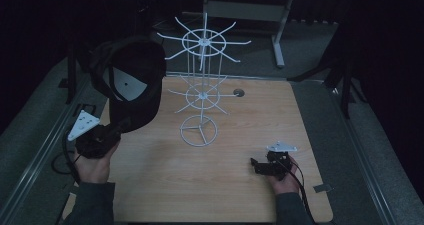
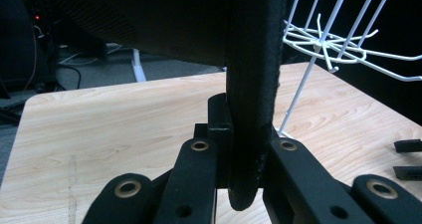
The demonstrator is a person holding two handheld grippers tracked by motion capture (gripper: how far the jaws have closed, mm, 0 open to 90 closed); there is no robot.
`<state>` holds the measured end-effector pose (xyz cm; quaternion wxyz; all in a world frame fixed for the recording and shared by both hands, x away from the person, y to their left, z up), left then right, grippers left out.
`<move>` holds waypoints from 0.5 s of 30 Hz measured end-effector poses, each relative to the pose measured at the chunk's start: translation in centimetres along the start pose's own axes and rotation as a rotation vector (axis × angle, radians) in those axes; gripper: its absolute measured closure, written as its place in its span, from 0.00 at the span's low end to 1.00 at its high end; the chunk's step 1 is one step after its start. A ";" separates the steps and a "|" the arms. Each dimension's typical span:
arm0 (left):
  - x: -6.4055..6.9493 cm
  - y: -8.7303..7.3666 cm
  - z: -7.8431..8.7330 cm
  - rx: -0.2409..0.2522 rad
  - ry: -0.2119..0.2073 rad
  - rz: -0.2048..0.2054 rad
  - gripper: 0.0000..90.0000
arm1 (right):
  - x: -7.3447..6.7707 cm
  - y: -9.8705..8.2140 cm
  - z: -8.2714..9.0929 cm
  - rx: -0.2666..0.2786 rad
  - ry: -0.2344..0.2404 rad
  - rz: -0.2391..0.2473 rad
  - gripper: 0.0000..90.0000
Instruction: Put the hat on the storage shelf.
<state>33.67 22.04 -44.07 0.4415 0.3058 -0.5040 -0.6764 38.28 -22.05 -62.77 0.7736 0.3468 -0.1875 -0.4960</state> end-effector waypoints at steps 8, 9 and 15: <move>0.0 0.2 0.2 0.005 0.019 -0.011 0.96 | 0.0 0.0 0.0 0.000 0.000 0.000 0.15; 0.0 0.3 0.2 0.005 0.022 -0.012 0.96 | 0.0 0.0 0.0 0.000 0.000 0.000 0.16; 0.0 0.4 0.3 0.009 0.024 -0.017 0.96 | 0.0 0.0 0.0 0.000 0.000 -0.001 0.15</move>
Point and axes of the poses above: each handheld gripper's, and its own axes: z roughly backward along the jaws, y roughly out of its top, x roughly to its right, the point moved 9 cm from there along -z, roughly forward along the jaws, and after that the axes turned 5 degrees about -z, right-handed, at the moved point
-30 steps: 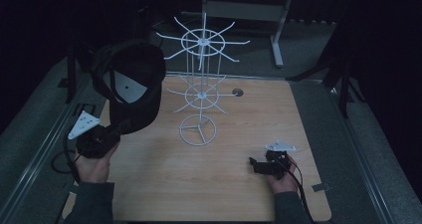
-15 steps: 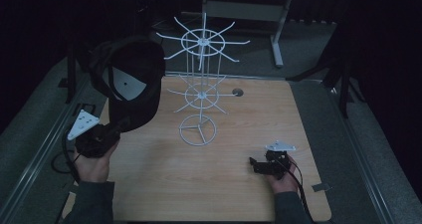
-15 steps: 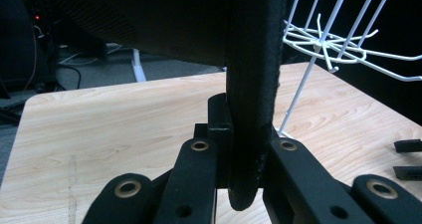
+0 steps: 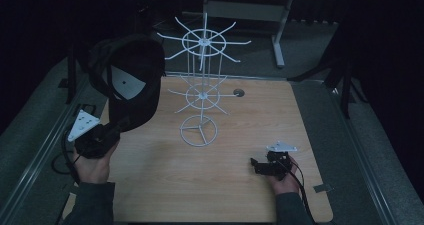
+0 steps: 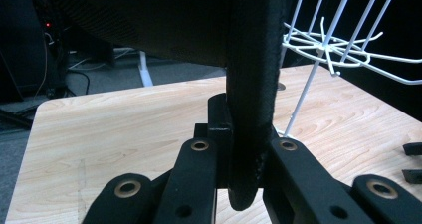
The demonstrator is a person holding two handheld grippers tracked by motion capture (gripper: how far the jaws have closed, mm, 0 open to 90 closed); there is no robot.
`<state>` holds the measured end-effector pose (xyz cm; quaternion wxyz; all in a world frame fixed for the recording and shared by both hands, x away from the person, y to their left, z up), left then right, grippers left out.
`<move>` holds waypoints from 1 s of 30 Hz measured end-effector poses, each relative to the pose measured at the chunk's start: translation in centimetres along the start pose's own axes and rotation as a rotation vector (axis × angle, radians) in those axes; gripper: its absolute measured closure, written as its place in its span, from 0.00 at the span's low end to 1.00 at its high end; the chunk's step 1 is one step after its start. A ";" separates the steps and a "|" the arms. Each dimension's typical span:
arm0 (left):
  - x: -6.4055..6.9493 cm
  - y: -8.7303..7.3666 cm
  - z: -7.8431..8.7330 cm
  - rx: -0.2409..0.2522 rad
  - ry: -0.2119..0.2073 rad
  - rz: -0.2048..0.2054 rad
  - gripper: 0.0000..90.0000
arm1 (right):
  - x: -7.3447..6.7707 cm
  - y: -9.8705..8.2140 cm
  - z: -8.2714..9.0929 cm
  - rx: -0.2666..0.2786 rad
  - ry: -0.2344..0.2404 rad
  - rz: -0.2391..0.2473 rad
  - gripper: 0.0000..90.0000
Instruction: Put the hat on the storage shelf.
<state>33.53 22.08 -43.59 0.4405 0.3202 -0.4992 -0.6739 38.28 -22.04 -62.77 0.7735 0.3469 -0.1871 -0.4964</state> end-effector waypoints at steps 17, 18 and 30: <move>0.2 0.6 0.3 0.011 0.025 -0.022 0.96 | 0.0 0.0 0.0 0.000 0.000 0.000 0.15; 0.2 0.6 0.3 0.012 0.025 -0.023 0.96 | 0.0 0.0 0.0 0.000 0.000 0.001 0.15; 0.4 1.0 0.4 0.016 0.036 -0.040 0.96 | 0.0 0.0 0.0 0.000 0.000 0.000 0.15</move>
Point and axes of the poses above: each handheld gripper's, and its own axes: z roughly backward along the jaws, y roughly out of its top, x roughly to its right, the point moved 9 cm from there along -z, roughly forward along the jaws, and after that the axes turned 5 degrees about -z, right-handed, at the moved point
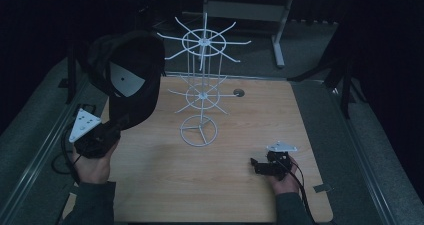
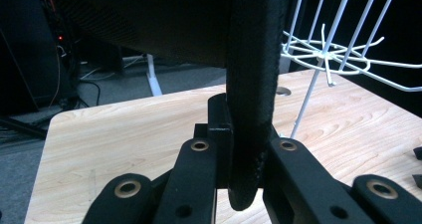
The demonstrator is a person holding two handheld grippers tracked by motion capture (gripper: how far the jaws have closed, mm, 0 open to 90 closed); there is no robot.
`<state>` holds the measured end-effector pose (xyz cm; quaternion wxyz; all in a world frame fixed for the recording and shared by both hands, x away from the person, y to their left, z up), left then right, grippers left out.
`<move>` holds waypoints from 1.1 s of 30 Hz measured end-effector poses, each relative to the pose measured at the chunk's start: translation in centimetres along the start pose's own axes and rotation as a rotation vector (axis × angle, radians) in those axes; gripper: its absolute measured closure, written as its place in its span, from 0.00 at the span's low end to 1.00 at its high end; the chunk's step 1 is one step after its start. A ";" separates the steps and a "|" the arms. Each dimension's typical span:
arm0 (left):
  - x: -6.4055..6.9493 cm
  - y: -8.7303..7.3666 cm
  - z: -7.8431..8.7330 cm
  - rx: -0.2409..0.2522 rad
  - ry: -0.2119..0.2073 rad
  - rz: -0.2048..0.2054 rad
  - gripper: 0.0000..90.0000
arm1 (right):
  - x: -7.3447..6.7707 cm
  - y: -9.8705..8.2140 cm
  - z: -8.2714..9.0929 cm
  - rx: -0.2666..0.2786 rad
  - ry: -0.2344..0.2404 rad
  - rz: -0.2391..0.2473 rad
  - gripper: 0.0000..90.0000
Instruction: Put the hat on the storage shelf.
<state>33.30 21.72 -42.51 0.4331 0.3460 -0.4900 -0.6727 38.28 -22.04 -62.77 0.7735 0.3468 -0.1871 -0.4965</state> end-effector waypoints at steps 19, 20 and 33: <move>0.4 0.6 0.0 0.009 0.020 -0.019 0.96 | 0.0 0.0 0.0 -0.001 0.000 -0.001 0.15; 0.4 0.7 0.0 0.007 0.022 -0.023 0.96 | 0.0 0.0 0.0 -0.001 0.000 -0.002 0.15; 0.6 1.0 0.0 0.008 0.031 -0.035 0.96 | 0.0 0.0 0.0 -0.001 0.000 -0.001 0.15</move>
Point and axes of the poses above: each handheld gripper's, and its own axes: z roughly backward along the jaws, y roughly out of its top, x roughly to its right, the point moved 9 cm from there along -z, roughly forward along the jaws, and after that the axes turned 5 degrees about -z, right-handed, at the moved point
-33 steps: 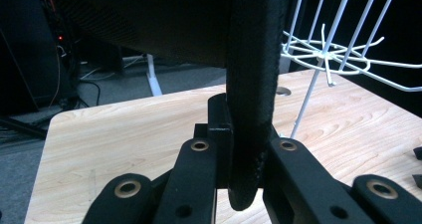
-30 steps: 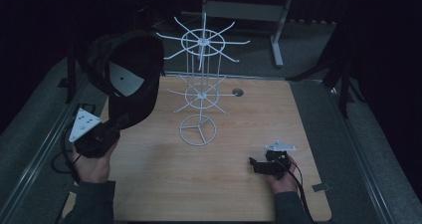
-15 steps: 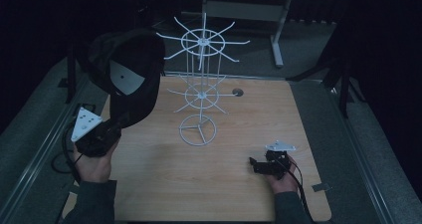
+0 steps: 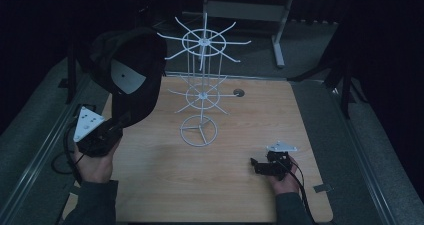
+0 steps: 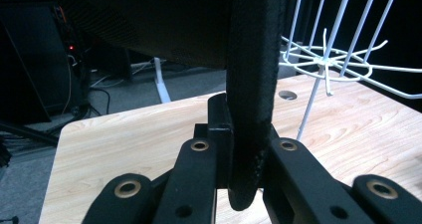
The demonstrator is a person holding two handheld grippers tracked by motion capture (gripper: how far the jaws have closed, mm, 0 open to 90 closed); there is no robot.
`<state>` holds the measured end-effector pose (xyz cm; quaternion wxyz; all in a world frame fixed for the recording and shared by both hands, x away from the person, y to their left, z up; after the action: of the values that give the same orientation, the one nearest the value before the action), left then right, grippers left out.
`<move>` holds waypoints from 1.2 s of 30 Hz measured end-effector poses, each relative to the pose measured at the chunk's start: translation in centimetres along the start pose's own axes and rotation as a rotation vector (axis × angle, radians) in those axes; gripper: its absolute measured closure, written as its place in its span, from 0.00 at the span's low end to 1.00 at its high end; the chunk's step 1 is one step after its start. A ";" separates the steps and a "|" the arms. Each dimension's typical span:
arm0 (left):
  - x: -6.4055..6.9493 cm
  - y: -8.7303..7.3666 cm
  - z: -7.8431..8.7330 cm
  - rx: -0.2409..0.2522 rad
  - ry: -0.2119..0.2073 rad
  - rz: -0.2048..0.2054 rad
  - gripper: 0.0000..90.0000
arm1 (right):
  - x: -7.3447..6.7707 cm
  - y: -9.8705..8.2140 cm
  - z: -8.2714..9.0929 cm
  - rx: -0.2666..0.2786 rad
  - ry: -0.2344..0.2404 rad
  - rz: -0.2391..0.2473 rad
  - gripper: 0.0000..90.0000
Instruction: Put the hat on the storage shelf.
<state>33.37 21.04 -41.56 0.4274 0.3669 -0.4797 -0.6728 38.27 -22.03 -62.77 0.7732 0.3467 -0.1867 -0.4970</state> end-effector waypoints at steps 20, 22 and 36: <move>0.4 0.5 -0.1 0.005 -0.006 -0.007 0.96 | 0.0 0.0 0.0 0.000 0.000 0.000 0.16; 0.5 0.5 -0.1 0.006 -0.005 -0.010 0.96 | 0.0 0.0 0.0 0.000 0.000 0.000 0.15; 1.0 0.6 -0.2 0.010 -0.002 -0.041 0.96 | 0.0 0.0 0.0 -0.001 0.000 0.000 0.15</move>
<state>33.32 19.91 -41.10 0.4112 0.3783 -0.4756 -0.6794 38.26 -22.04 -62.76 0.7735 0.3464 -0.1865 -0.4970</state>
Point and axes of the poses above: each handheld gripper's, and its own axes: z roughly backward along the jaws, y roughly out of its top, x roughly to its right, the point moved 9 cm from there along -z, roughly forward along the jaws, and after that the axes turned 5 degrees about -z, right-handed, at the moved point
